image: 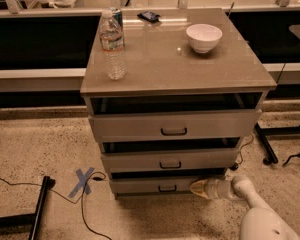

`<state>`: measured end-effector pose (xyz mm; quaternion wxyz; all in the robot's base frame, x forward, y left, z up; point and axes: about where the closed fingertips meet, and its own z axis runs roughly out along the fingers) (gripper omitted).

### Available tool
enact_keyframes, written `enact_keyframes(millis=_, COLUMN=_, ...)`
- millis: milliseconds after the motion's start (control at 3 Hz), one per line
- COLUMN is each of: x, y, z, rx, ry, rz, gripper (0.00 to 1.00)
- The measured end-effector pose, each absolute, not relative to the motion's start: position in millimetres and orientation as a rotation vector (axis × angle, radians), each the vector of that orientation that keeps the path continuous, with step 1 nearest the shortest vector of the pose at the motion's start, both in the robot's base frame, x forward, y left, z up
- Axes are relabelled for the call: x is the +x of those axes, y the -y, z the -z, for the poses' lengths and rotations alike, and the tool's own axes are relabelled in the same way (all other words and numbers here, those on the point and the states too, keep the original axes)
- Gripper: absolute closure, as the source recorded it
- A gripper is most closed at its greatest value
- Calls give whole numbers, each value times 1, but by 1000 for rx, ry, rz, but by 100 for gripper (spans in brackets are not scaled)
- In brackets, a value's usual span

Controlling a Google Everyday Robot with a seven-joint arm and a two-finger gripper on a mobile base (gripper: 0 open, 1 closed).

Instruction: Close bottom drawer

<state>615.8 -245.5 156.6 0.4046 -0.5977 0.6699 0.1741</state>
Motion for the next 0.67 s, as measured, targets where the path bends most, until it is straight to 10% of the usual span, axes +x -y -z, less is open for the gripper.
enact_keyframes(millis=667, x=555, y=246, z=-143, rx=-1455, ry=-1645, rz=-544, gripper=100)
